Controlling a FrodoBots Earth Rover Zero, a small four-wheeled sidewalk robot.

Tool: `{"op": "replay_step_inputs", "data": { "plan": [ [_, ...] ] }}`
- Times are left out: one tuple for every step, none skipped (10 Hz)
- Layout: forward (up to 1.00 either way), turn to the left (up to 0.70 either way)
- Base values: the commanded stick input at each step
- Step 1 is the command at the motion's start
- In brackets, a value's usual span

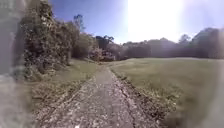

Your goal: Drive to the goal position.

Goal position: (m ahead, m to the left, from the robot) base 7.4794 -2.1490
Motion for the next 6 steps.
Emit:
{"op": "replay_step_inputs", "data": {
  "plan": [
    [1.00,0.40],
    [1.00,0.00],
    [1.00,0.00],
    [1.00,0.00],
    [1.00,0.01],
    [1.00,0.00]
  ]
}}
